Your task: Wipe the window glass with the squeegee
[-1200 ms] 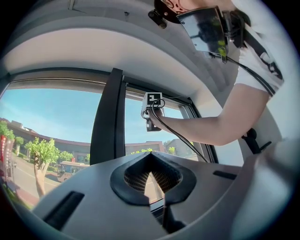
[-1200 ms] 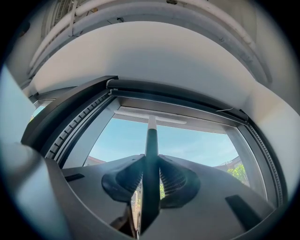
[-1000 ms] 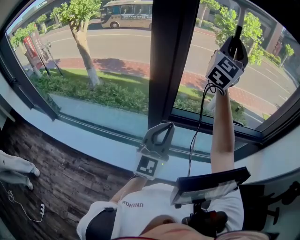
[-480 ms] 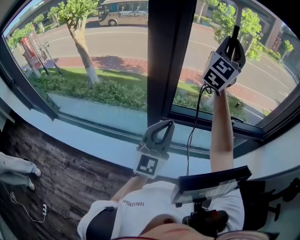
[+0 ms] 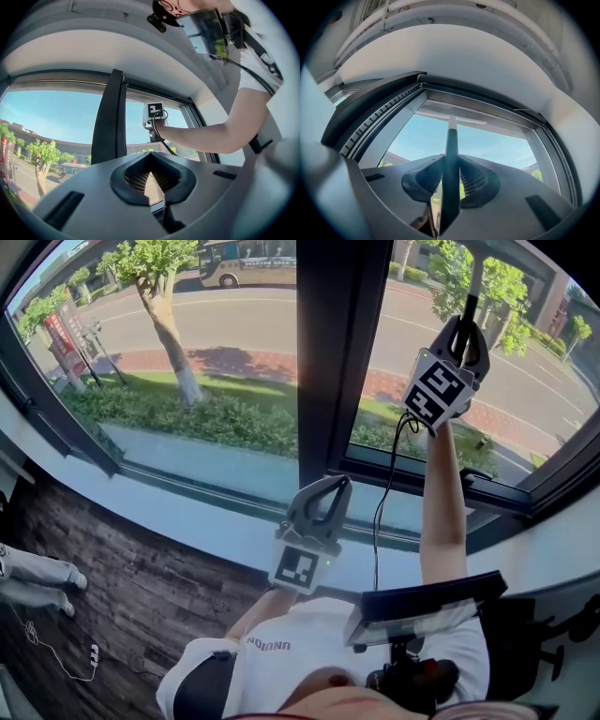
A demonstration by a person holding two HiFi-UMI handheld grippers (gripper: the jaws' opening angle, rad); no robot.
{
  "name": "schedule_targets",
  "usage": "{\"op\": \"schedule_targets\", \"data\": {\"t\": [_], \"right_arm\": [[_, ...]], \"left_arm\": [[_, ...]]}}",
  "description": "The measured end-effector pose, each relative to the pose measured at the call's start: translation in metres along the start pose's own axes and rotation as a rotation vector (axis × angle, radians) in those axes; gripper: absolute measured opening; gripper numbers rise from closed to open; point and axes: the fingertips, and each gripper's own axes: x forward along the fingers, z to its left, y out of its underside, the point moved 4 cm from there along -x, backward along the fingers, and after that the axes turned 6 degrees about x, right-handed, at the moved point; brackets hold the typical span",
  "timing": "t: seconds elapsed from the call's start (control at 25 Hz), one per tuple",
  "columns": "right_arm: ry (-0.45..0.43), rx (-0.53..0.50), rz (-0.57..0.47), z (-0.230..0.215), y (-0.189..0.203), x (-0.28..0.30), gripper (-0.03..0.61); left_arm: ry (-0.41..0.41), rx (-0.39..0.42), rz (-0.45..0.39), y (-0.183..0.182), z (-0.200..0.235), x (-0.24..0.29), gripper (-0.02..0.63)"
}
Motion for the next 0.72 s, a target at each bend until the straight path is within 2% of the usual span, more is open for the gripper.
{"op": "schedule_targets", "data": {"t": [0.72], "right_arm": [[-0.007, -0.002, 0.044, 0.005, 0.036, -0.028, 0.092]], "left_arm": [[-0.017, -0.035, -0.011, -0.007, 0.003, -0.007, -0.005]]}}
